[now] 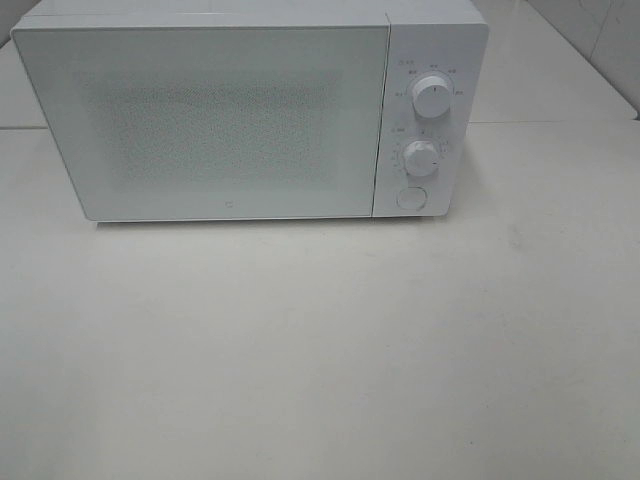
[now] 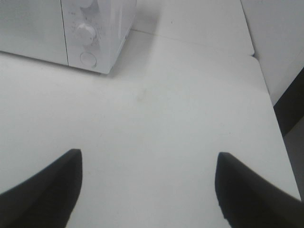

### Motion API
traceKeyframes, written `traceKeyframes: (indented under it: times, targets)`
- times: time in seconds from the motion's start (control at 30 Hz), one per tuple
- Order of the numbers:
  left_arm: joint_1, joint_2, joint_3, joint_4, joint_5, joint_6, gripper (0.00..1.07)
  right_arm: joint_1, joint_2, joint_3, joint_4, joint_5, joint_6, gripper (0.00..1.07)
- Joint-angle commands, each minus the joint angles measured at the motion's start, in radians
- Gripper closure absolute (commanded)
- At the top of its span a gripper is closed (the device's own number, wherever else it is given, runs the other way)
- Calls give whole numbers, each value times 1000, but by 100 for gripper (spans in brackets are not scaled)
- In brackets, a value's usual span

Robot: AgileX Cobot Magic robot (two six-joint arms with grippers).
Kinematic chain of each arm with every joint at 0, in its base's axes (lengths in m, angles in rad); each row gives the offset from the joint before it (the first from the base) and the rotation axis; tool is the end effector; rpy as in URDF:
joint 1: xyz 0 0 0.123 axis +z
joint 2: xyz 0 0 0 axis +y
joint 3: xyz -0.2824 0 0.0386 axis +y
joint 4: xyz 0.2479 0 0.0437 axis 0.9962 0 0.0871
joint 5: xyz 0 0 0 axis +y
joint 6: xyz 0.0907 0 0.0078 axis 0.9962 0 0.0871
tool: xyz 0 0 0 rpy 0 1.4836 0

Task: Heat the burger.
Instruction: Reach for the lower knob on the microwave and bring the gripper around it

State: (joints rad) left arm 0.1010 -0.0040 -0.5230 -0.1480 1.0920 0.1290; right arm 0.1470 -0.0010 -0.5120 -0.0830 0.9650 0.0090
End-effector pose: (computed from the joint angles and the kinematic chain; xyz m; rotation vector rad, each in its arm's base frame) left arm -0.0087 -0.0129 0.2817 0.0405 2.0394 -0.0331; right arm -0.0021 -0.0066 0.2887 -0.1335 1.9285 0.0066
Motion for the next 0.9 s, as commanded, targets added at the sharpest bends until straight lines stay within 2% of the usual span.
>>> traceKeyframes:
  times: [0.03, 0.6, 0.9]
  targets:
    - [0, -24, 1, -8, -14, 1, 9, -4, 53, -17, 3, -116, 11, 32]
    - [0, -24, 1, -7, -14, 1, 9, -4, 425, 73, 19, -567, 16, 32]
    - [0, -24, 1, -7, -14, 1, 9, -4, 659, 116, 21, -897, 41, 32]
